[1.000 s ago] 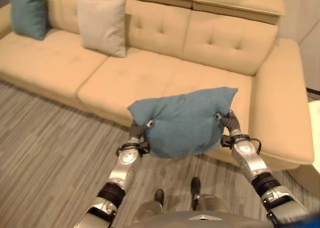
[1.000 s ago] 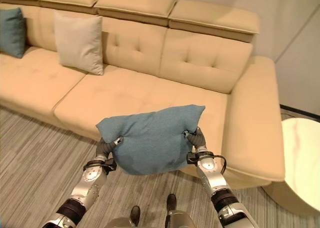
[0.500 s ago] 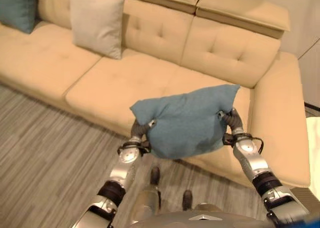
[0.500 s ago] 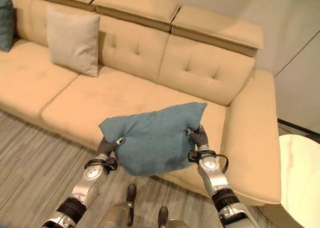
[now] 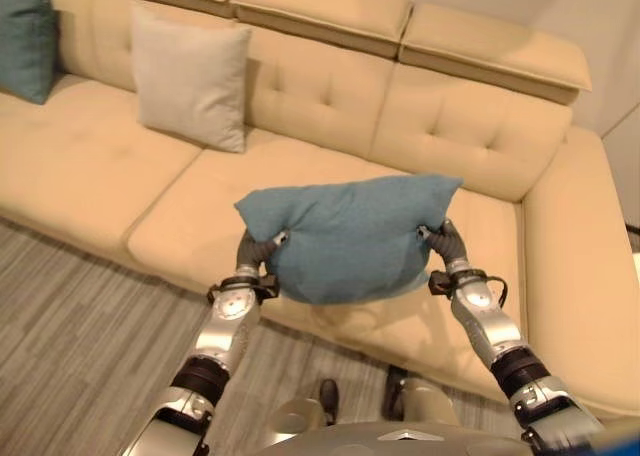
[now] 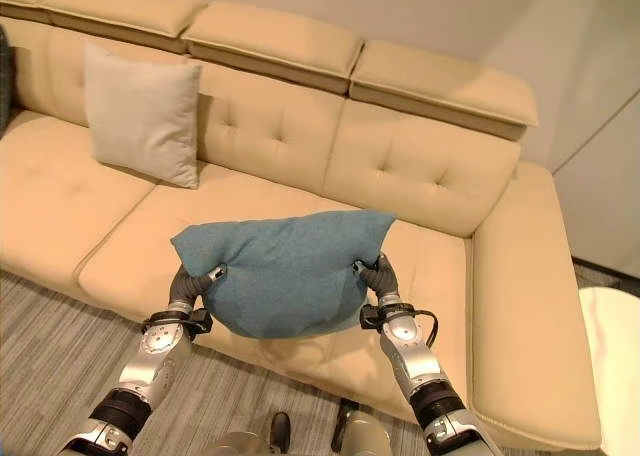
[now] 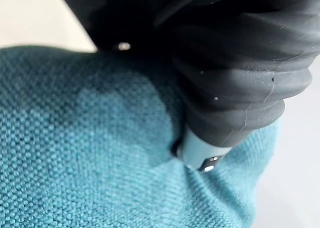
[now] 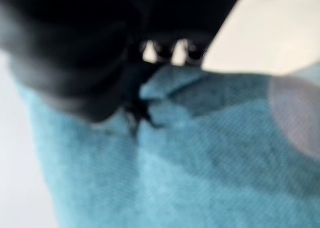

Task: Pick up all the scattered cushions and arrange them neatly on the sofa.

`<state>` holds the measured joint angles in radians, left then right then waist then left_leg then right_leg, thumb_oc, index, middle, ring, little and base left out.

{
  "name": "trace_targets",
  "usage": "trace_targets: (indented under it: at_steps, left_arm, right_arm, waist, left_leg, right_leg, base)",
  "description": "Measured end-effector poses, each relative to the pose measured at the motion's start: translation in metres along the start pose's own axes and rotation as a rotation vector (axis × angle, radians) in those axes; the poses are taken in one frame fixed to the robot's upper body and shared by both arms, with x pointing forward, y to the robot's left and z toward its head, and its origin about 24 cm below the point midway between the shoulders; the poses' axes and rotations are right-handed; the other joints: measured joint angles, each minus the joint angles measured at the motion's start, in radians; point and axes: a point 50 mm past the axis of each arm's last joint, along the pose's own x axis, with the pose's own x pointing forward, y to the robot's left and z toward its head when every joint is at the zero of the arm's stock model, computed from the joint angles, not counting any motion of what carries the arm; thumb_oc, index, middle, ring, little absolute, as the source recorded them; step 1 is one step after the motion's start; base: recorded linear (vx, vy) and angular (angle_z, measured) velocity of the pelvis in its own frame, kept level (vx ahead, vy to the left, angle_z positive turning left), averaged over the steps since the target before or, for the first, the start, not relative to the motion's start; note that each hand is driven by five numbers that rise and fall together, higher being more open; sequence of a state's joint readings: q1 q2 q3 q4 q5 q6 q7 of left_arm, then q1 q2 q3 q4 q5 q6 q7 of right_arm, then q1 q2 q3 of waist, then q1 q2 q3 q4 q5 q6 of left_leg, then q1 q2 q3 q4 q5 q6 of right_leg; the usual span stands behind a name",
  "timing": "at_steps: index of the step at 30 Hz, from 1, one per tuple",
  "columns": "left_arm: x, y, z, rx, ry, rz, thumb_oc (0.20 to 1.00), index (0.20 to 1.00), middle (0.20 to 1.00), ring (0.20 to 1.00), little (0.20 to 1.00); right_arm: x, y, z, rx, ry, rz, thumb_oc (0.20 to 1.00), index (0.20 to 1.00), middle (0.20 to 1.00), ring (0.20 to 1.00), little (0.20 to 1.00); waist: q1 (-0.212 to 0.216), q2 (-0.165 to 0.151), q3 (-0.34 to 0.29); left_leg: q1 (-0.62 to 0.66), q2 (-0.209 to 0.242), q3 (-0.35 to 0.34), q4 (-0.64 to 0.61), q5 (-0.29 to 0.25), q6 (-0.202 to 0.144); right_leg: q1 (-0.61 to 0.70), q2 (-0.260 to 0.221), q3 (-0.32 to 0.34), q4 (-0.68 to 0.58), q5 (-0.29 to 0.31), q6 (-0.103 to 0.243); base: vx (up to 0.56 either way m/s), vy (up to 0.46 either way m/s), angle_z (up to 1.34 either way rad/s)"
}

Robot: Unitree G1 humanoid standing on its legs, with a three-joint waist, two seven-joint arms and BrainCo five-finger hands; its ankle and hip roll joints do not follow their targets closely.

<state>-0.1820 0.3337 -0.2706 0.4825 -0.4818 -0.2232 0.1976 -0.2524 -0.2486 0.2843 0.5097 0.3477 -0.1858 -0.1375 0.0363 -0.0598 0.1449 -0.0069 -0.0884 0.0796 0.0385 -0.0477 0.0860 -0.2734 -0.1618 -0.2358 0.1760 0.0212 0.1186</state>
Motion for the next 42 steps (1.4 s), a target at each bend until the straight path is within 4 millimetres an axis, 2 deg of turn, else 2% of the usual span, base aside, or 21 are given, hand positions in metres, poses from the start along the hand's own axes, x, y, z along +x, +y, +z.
trace_targets:
  at_steps: [1,2,4,5,6,8,9,11,12,13,16,17,19,21,23,28,30,33,34,36,42]
  left_arm:
    - [-0.003,-0.005,-0.005,-0.012,0.014,-0.008,0.200,0.200,0.200,0.200,0.200]
    - [-0.007,-0.009,-0.012,-0.034,0.038,-0.009,0.200,0.200,0.200,0.200,0.200]
    - [-0.009,-0.015,-0.016,-0.049,0.048,-0.018,0.200,0.200,0.200,0.200,0.200]
    - [-0.010,-0.017,-0.017,-0.044,0.052,-0.031,0.200,0.200,0.200,0.200,0.200]
    - [-0.012,-0.019,-0.019,-0.050,0.060,-0.033,0.200,0.200,0.200,0.200,0.200]
    - [-0.011,-0.022,-0.018,-0.060,0.056,-0.041,0.200,0.200,0.200,0.200,0.200]
    - [-0.010,-0.023,-0.017,-0.060,0.053,-0.044,0.200,0.200,0.200,0.200,0.200]
    - [-0.008,-0.023,-0.014,-0.058,0.042,-0.047,0.200,0.200,0.200,0.200,0.200]
    - [-0.006,-0.025,-0.011,-0.055,0.031,-0.055,0.200,0.200,0.200,0.200,0.200]
    - [-0.004,-0.028,-0.007,-0.053,0.020,-0.069,0.200,0.200,0.200,0.200,0.200]
    - [-0.002,-0.031,-0.005,-0.052,0.011,-0.077,0.200,0.200,0.200,0.200,0.200]
    - [-0.002,-0.032,-0.005,-0.056,0.012,-0.078,0.200,0.200,0.200,0.200,0.200]
    - [-0.002,-0.031,-0.005,-0.052,0.012,-0.076,0.200,0.200,0.200,0.200,0.200]
    - [-0.002,-0.026,-0.003,-0.034,0.008,-0.066,0.200,0.200,0.200,0.200,0.200]
    - [-0.001,-0.022,0.002,-0.020,-0.009,-0.062,0.200,0.200,0.200,0.200,0.200]
    - [0.012,-0.012,0.026,0.002,-0.085,-0.019,0.200,0.200,0.200,0.200,0.200]
    - [0.019,-0.011,0.039,0.007,-0.126,-0.008,0.200,0.200,0.200,0.200,0.200]
    - [0.035,-0.019,0.073,-0.002,-0.229,0.003,0.200,0.200,0.200,0.200,0.200]
    - [0.038,-0.020,0.080,-0.006,-0.247,0.008,0.200,0.200,0.200,0.200,0.200]
    - [0.049,-0.028,0.113,-0.007,-0.339,0.018,0.200,0.200,0.200,0.200,0.200]
    - [0.066,-0.035,0.170,-0.027,-0.479,0.059,0.200,0.200,0.200,0.200,0.200]
  right_arm:
    - [-0.002,-0.004,-0.004,-0.009,0.019,-0.009,0.200,0.200,0.200,0.200,0.200]
    - [-0.006,-0.011,-0.009,-0.019,0.037,-0.026,0.200,0.200,0.200,0.200,0.200]
    - [-0.005,-0.016,-0.008,-0.038,0.035,-0.031,0.200,0.200,0.200,0.200,0.200]
    - [-0.005,-0.022,-0.006,-0.039,0.030,-0.049,0.200,0.200,0.200,0.200,0.200]
    - [-0.004,-0.024,-0.003,-0.047,0.021,-0.051,0.200,0.200,0.200,0.200,0.200]
    - [-0.004,-0.026,-0.002,-0.052,0.019,-0.056,0.200,0.200,0.200,0.200,0.200]
    - [-0.004,-0.026,-0.002,-0.051,0.017,-0.058,0.200,0.200,0.200,0.200,0.200]
    - [-0.003,-0.026,0.001,-0.049,0.006,-0.058,0.200,0.200,0.200,0.200,0.200]
    - [-0.003,-0.026,0.002,-0.047,0.001,-0.064,0.200,0.200,0.200,0.200,0.200]
    - [-0.003,-0.029,0.003,-0.048,-0.001,-0.081,0.200,0.200,0.200,0.200,0.200]
    - [-0.003,-0.031,0.004,-0.053,-0.005,-0.094,0.200,0.200,0.200,0.200,0.200]
    - [-0.003,-0.031,0.005,-0.055,-0.009,-0.095,0.200,0.200,0.200,0.200,0.200]
    - [-0.004,-0.031,0.003,-0.042,-0.007,-0.110,0.200,0.200,0.200,0.200,0.200]
    - [-0.002,-0.024,0.008,-0.035,-0.032,-0.101,0.200,0.200,0.200,0.200,0.200]
    - [-0.001,-0.020,0.012,-0.036,-0.050,-0.091,0.200,0.200,0.200,0.200,0.200]
    - [0.007,-0.007,0.024,-0.053,-0.087,-0.062,0.200,0.200,0.200,0.200,0.200]
    - [0.013,-0.002,0.035,-0.060,-0.122,-0.054,0.200,0.200,0.200,0.200,0.200]
    - [0.030,0.004,0.071,-0.062,-0.229,-0.075,0.200,0.200,0.200,0.200,0.200]
    - [0.033,0.005,0.078,-0.061,-0.249,-0.085,0.200,0.200,0.200,0.200,0.200]
    - [0.045,0.005,0.110,-0.070,-0.334,-0.119,0.200,0.200,0.200,0.200,0.200]
    - [0.064,0.012,0.164,-0.080,-0.453,-0.167,0.200,0.200,0.200,0.200,0.200]
  waist:
    - [-0.013,-0.001,0.000]
    - [-0.031,0.013,-0.007]
    - [-0.026,0.019,-0.010]
    - [-0.024,0.005,-0.016]
    - [-0.019,0.012,-0.020]
    - [-0.024,0.019,-0.024]
    - [-0.020,0.018,-0.026]
    - [-0.020,0.008,-0.025]
    - [-0.020,0.000,-0.020]
    - [-0.019,-0.001,-0.019]
    - [-0.022,0.006,-0.018]
    - [-0.029,0.025,-0.012]
    - [-0.047,0.019,-0.007]
    - [-0.041,0.009,-0.006]
    - [-0.041,0.012,-0.004]
    - [-0.015,0.017,0.002]
    - [-0.013,0.022,0.006]
    - [-0.020,0.039,0.021]
    - [-0.020,0.040,0.022]
    - [-0.026,0.043,0.047]
    - [-0.029,0.042,0.049]
  left_leg:
    - [0.029,0.001,-0.027,-0.003,-0.023,-0.036]
    - [0.057,0.018,-0.065,-0.002,-0.035,-0.056]
    - [0.057,0.035,-0.066,0.018,-0.042,-0.070]
    - [-0.041,0.035,-0.063,0.215,-0.061,-0.101]
    - [-0.108,0.042,-0.063,0.379,-0.065,-0.116]
    - [-0.199,0.061,-0.062,0.552,-0.073,-0.137]
    - [-0.219,0.073,-0.064,0.555,-0.096,-0.140]
    - [-0.239,0.108,-0.092,0.410,-0.101,-0.142]
    - [-0.254,0.119,-0.123,0.298,-0.083,-0.150]
    - [-0.244,0.131,-0.155,0.168,0.015,-0.167]
    - [-0.209,0.140,-0.180,0.062,0.083,-0.156]
    - [-0.172,0.152,-0.171,0.024,0.121,-0.153]
    - [-0.144,0.136,-0.161,-0.011,0.141,-0.128]
    - [-0.114,0.092,-0.129,-0.043,0.134,-0.093]
    - [-0.101,0.064,-0.104,-0.058,0.128,-0.082]
    - [-0.119,0.044,-0.073,-0.069,0.127,-0.073]
    - [-0.133,0.045,-0.061,-0.071,0.127,-0.073]
    - [-0.207,0.053,-0.042,-0.067,0.142,-0.057]
    - [-0.221,0.054,-0.036,-0.065,0.144,-0.056]
    - [-0.264,0.060,-0.028,-0.056,0.144,-0.055]
    - [-0.340,0.077,-0.018,-0.054,0.151,-0.062]
  right_leg:
    - [0.080,0.034,0.013,-0.078,0.022,-0.006]
    - [0.152,0.062,0.023,-0.159,0.069,-0.071]
    - [0.182,0.083,0.014,-0.189,0.078,-0.094]
    - [0.206,0.083,-0.001,-0.217,0.073,-0.109]
    - [0.227,0.087,0.001,-0.220,0.056,-0.136]
    - [0.252,0.103,0.008,-0.241,0.039,-0.161]
    - [0.261,0.112,0.013,-0.252,0.039,-0.164]
    - [0.274,0.131,0.016,-0.263,0.041,-0.177]
    - [0.280,0.134,0.030,-0.267,0.034,-0.172]
    - [0.286,0.141,0.043,-0.266,0.029,-0.164]
    - [0.292,0.145,0.084,-0.266,0.019,-0.139]
    - [0.307,0.154,0.086,-0.266,0.013,-0.128]
    - [0.315,0.135,0.086,-0.260,0.005,-0.102]
    - [0.305,0.083,0.112,-0.237,-0.022,-0.075]
    - [0.296,0.048,0.118,-0.221,-0.034,-0.050]
    - [0.257,0.025,0.145,-0.224,-0.028,-0.028]
    - [0.238,0.026,0.161,-0.230,-0.022,-0.023]
    - [0.163,0.034,0.179,-0.231,0.003,-0.019]
    - [0.145,0.035,0.189,-0.233,0.007,-0.019]
    - [0.099,0.040,0.203,-0.232,0.017,-0.018]
    - [0.025,0.056,0.217,-0.251,0.039,-0.023]
  base:
    - [0.38,-0.168,0.56]
    - [0.26,-0.148,0.59]
    - [0.10,-0.095,0.32]
    - [0.12,-0.089,0.11]
    - [0.13,-0.065,0.11]
    - [0.16,-0.031,-0.06]
    - [0.13,0.027,-0.13]
    - [0.14,0.061,-0.26]
    - [0.19,0.125,-0.45]
    - [0.21,0.149,-0.46]
    - [0.18,0.157,-0.46]
    - [0.09,0.111,-0.23]
    - [0.14,0.149,-0.08]
    - [0.10,0.155,-0.26]
    - [0.02,0.101,-0.14]
    - [-0.02,0.068,-0.16]
    - [-0.07,0.075,-0.23]
    - [-0.07,0.039,-0.20]
    - [-0.08,0.028,-0.21]
    - [-0.07,0.035,-0.21]
    - [-0.02,0.018,-0.09]
